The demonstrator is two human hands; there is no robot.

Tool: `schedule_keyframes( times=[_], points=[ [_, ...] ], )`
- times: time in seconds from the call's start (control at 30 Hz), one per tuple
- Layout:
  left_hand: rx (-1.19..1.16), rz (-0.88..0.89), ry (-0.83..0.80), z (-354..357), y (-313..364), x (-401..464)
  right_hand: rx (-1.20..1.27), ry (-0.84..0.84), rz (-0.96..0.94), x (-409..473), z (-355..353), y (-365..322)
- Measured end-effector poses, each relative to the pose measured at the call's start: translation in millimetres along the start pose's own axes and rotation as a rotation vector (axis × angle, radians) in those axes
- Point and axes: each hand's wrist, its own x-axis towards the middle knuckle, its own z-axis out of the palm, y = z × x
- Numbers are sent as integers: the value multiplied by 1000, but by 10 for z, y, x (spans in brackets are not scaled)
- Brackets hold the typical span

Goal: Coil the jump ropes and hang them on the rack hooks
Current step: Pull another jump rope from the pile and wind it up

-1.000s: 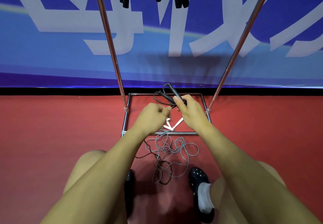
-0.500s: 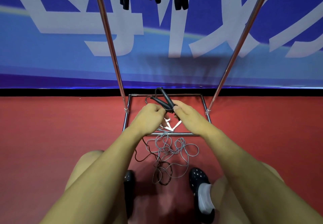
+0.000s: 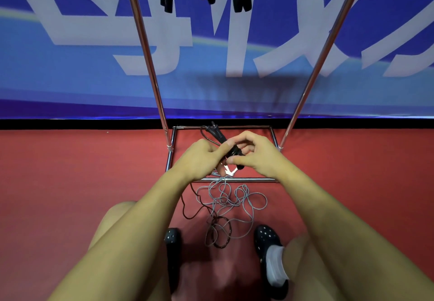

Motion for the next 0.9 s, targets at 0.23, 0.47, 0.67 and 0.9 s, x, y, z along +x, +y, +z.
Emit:
schedule_keyframes(
  times=[0.23, 0.47, 0.67, 0.9],
  points=[
    [-116, 127, -52, -16, -22, 18, 167, -126, 133, 0, -23, 2],
    [-256, 118, -128, 57, -16, 61, 293, -335, 104, -44, -26, -32],
    [-255, -42, -94, 51, -27, 108, 115, -211, 21, -11, -28, -49],
    [-244, -77, -51, 9, -51, 117, -24, -174, 0, 24, -27, -6]
  ],
)
